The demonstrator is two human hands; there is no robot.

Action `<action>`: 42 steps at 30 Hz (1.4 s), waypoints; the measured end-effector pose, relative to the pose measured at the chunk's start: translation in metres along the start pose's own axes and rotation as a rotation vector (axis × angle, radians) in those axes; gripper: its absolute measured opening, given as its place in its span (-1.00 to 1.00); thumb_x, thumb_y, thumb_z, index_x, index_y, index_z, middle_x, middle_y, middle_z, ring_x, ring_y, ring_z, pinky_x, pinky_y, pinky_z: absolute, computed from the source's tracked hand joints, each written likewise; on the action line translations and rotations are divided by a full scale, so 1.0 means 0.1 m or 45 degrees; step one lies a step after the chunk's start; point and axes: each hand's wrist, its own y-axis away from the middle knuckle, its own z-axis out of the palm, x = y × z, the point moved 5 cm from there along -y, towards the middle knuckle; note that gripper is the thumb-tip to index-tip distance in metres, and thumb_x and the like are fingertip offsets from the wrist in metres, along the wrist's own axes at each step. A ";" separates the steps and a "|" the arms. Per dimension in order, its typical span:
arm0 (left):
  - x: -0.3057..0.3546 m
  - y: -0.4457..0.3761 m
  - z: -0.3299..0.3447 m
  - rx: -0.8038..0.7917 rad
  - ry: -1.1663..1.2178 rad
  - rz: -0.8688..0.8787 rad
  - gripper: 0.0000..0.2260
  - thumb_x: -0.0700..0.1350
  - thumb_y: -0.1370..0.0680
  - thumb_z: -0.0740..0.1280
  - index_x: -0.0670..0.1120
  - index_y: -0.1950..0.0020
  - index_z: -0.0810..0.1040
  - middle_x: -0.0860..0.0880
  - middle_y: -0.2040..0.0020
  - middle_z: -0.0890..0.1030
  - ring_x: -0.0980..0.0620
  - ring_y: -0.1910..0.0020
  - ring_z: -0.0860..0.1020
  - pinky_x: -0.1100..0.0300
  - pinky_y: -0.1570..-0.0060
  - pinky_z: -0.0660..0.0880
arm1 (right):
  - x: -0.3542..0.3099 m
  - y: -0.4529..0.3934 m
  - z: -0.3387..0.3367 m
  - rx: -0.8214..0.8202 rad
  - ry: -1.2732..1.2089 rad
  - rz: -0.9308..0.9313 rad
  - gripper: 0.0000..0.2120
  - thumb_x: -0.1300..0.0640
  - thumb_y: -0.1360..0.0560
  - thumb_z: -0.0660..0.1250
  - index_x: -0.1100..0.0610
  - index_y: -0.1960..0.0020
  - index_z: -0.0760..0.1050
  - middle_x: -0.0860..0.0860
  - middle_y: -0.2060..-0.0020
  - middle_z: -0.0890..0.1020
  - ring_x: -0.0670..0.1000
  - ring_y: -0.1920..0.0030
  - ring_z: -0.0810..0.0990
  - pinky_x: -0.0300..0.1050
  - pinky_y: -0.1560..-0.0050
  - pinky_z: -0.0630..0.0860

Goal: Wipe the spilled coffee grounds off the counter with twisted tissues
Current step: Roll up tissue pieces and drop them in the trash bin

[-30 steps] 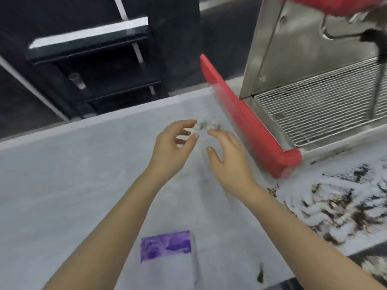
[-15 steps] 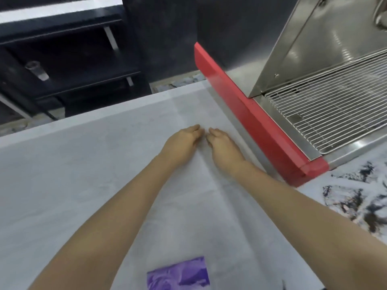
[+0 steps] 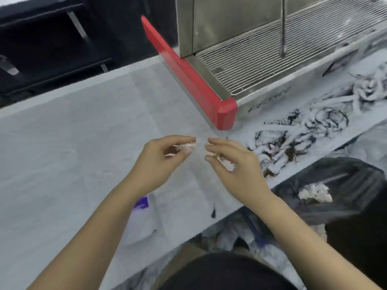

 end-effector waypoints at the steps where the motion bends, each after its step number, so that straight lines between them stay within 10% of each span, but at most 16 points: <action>1: 0.11 0.07 0.20 -0.042 0.047 0.010 -0.79 -0.18 -0.56 0.40 0.02 -0.16 0.68 0.15 -0.08 0.69 0.13 -0.07 0.65 0.08 -0.17 0.58 | 0.05 0.14 -0.20 0.044 -0.008 0.024 -0.79 0.21 -0.49 0.44 0.13 -0.12 0.65 -0.03 -0.16 0.63 -0.19 -0.08 0.60 -0.26 -0.12 0.54; 10: 0.42 -0.05 2.50 -0.389 -0.020 0.101 -0.72 -0.12 -0.59 0.35 0.05 -0.30 0.57 0.16 -0.23 0.59 0.24 -0.15 0.56 0.30 -0.15 0.53 | 1.37 1.22 -1.75 0.342 0.196 0.445 -0.84 0.21 -0.45 0.47 0.15 -0.03 0.67 0.01 -0.07 0.67 -0.10 -0.09 0.63 -0.08 -0.05 0.61; 16: 0.14 -0.33 3.91 -0.675 -0.502 0.312 -0.70 -0.11 -0.62 0.23 -0.02 -0.35 0.50 0.04 -0.28 0.56 0.06 -0.20 0.52 0.11 -0.20 0.48 | 2.54 1.57 -2.13 0.194 0.379 0.672 -0.83 0.19 -0.47 0.43 0.16 -0.06 0.64 0.03 -0.03 0.64 -0.02 -0.07 0.60 -0.01 -0.11 0.57; 22: -0.31 -0.54 4.57 -0.797 -0.738 0.220 -0.56 -0.17 -0.64 0.18 -0.08 -0.54 0.28 -0.11 -0.55 0.27 -0.15 -0.48 0.29 0.01 -0.44 0.28 | 3.06 1.77 -2.05 -0.189 0.361 0.928 -0.39 0.19 -0.53 0.36 0.08 -0.52 0.21 0.07 -0.54 0.16 0.05 -0.54 0.11 -0.02 -0.48 0.18; 27: -0.50 -0.46 4.64 -0.930 -0.835 0.181 -0.45 -0.16 -0.65 0.17 -0.02 -0.61 0.06 -0.08 -0.63 -0.02 -0.21 -0.55 0.12 -0.08 -0.49 0.20 | 2.99 1.91 -1.94 -0.344 0.337 0.987 -0.30 0.21 -0.59 0.27 0.02 -0.58 -0.04 0.04 -0.58 -0.16 0.06 -0.57 -0.11 -0.01 -0.46 0.08; 36: 0.24 -0.11 3.60 -0.442 -0.413 0.218 -0.64 -0.06 -0.62 0.27 -0.03 -0.43 0.44 0.05 -0.35 0.49 0.10 -0.33 0.43 0.10 -0.37 0.37 | 2.05 1.57 -2.01 0.167 0.221 0.617 -0.60 0.18 -0.58 0.27 0.09 -0.41 0.36 -0.01 -0.40 0.41 -0.05 -0.41 0.34 -0.18 -0.39 0.29; 42: 0.38 0.46 2.37 -0.090 -0.449 0.165 -0.66 0.03 -0.65 0.21 0.09 -0.43 0.42 0.14 -0.31 0.50 0.15 -0.29 0.44 0.16 -0.30 0.41 | 1.23 1.30 -1.47 0.031 0.076 0.358 -0.63 0.17 -0.59 0.25 0.02 -0.38 0.38 -0.09 -0.31 0.49 -0.13 -0.29 0.44 -0.34 -0.25 0.38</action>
